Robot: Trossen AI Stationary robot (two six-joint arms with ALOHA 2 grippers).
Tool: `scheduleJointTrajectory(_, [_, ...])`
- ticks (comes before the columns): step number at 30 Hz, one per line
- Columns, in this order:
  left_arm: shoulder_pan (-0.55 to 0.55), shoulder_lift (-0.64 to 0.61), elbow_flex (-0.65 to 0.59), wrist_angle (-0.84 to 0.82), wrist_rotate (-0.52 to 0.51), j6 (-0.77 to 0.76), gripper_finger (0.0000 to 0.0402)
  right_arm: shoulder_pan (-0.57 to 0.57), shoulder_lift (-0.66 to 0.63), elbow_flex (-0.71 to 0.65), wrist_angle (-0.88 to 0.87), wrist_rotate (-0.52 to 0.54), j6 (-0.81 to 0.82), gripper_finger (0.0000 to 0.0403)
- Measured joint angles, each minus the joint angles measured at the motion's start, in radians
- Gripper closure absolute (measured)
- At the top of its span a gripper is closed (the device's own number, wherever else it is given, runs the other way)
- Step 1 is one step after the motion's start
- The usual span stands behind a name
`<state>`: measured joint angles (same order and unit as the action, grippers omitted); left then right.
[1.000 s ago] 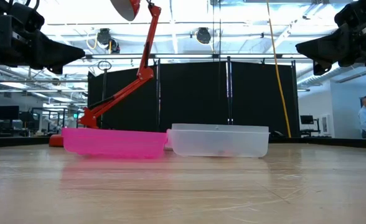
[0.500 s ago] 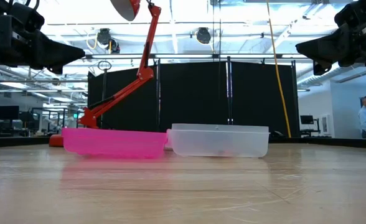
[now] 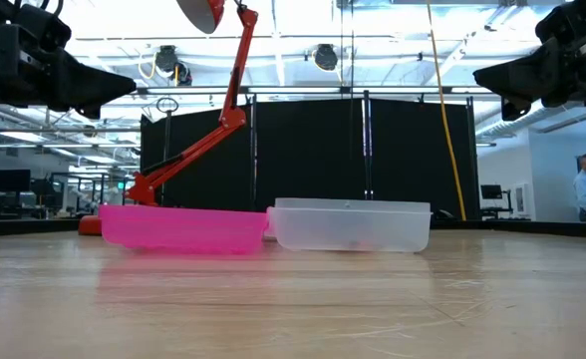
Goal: Pick & place school supplies into a supply box
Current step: Return to Home Position
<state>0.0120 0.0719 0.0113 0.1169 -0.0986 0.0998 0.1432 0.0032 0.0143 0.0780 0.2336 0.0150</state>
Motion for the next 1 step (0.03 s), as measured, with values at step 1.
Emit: scheduleJointTrajectory(1, [0.000, 0.000, 0.000, 0.000, 0.000, 0.000, 0.0350, 0.000, 0.000, 0.000, 0.000, 0.000, 0.000, 0.0403])
